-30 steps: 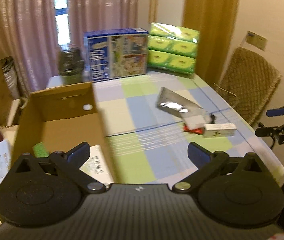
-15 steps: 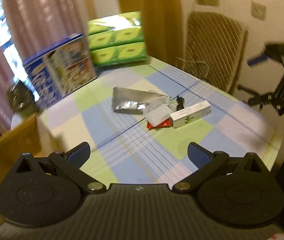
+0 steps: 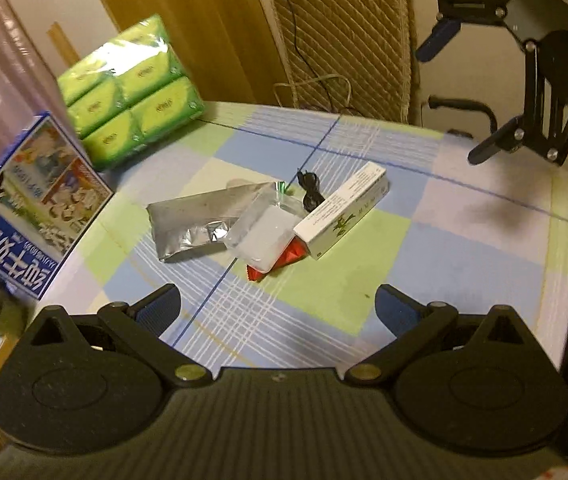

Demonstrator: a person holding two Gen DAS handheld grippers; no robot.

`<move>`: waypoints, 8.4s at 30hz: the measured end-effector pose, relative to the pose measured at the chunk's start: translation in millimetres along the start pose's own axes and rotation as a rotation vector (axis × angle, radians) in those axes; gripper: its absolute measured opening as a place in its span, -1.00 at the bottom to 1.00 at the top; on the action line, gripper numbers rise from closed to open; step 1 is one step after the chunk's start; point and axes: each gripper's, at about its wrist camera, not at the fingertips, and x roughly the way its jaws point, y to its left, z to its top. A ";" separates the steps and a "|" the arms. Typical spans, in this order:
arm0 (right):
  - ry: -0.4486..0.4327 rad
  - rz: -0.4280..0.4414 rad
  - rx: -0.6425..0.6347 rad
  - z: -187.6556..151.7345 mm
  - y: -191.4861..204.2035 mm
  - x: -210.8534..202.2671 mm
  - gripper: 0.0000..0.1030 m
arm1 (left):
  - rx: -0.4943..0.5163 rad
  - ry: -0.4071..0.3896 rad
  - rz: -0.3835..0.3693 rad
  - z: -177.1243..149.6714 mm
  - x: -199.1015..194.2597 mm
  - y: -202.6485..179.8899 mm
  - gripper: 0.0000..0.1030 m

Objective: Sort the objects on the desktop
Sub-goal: 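Move both open tools back over the table toward the clear tray, then grasp the clear plastic tray with the left tool while the right grasps the white ointment box, then lift the clear tray and white ointment box and carry them toward the cardboard box, then open the left tool over the cardboard box while the right releases the ointment box, then move both open tools back over the table toward the red candy packet and cable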

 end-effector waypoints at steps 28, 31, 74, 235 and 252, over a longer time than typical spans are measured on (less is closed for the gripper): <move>0.097 0.167 -0.084 14.8 -23.2 125.1 0.43 | 0.169 0.025 -0.152 31.6 136.8 31.4 0.61; 0.108 0.183 -0.083 15.1 -22.7 132.3 0.30 | 0.177 0.030 -0.162 33.9 146.9 33.9 0.60; 0.176 0.314 0.831 -36.5 34.9 71.8 -0.34 | -0.420 0.126 -0.014 -83.8 20.3 -52.9 -0.02; -0.296 0.274 0.539 215.8 181.1 21.4 0.49 | -0.790 -0.022 0.420 -217.7 -194.8 118.5 0.81; -0.243 0.076 0.734 71.5 66.6 -20.3 0.96 | -0.652 -0.096 0.279 -114.4 -171.2 68.2 0.97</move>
